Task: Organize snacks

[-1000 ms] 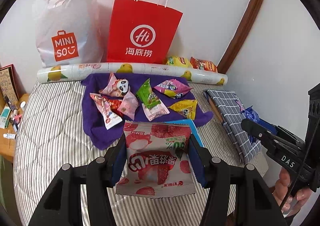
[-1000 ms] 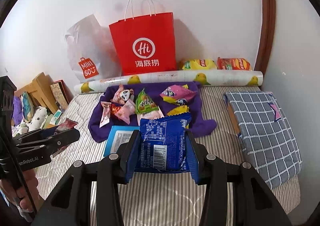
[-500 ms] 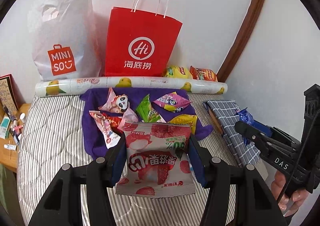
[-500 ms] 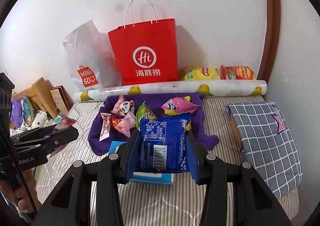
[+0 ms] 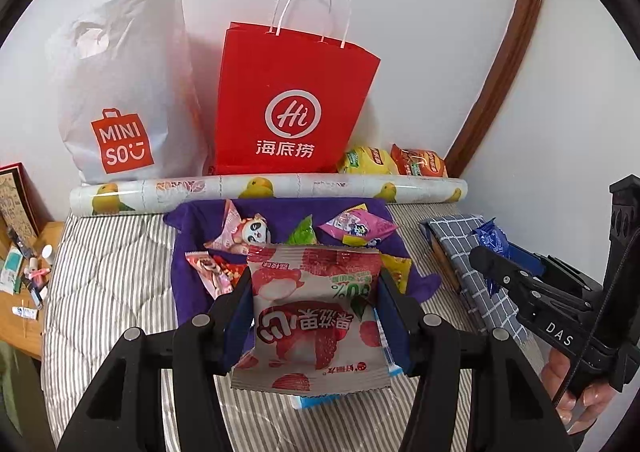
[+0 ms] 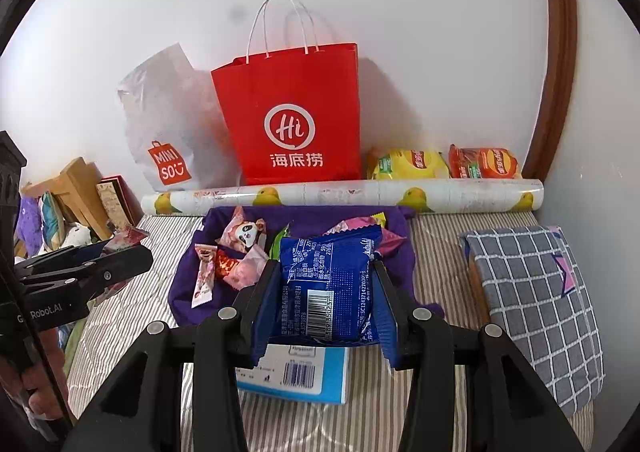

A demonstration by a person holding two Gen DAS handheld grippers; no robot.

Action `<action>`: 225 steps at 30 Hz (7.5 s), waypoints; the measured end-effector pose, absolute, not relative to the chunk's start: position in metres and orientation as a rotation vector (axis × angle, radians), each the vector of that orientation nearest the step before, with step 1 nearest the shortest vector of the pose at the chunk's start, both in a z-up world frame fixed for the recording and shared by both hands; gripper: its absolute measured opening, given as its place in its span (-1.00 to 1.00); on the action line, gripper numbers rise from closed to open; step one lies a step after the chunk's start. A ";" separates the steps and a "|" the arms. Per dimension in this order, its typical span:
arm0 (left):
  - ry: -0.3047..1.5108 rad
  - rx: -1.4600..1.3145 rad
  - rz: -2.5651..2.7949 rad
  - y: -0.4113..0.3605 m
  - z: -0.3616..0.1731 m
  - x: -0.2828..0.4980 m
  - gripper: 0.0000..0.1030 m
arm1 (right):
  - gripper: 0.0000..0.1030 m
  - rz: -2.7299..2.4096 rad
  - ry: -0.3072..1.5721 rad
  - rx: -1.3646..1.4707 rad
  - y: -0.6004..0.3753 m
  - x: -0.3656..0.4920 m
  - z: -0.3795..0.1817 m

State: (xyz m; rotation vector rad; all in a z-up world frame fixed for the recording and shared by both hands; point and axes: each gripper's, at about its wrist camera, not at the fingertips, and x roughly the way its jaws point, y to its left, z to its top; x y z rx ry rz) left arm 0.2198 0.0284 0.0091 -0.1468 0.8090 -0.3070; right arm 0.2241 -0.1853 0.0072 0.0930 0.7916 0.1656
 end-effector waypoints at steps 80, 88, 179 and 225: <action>1.047 -0.130 -0.176 0.030 -0.105 0.381 0.07 | -0.11 0.337 1.179 -0.031 -0.134 0.386 -0.155; 1.060 -0.132 -0.185 0.030 -0.106 0.381 0.07 | 0.07 0.361 1.181 -0.045 -0.131 0.384 -0.153; 0.784 -0.021 -0.135 0.010 0.029 0.144 0.85 | 0.98 0.047 0.842 0.087 -0.191 0.150 0.023; 0.728 -0.022 -0.121 0.001 0.050 0.099 0.85 | 0.98 0.035 0.814 0.092 -0.201 0.110 0.042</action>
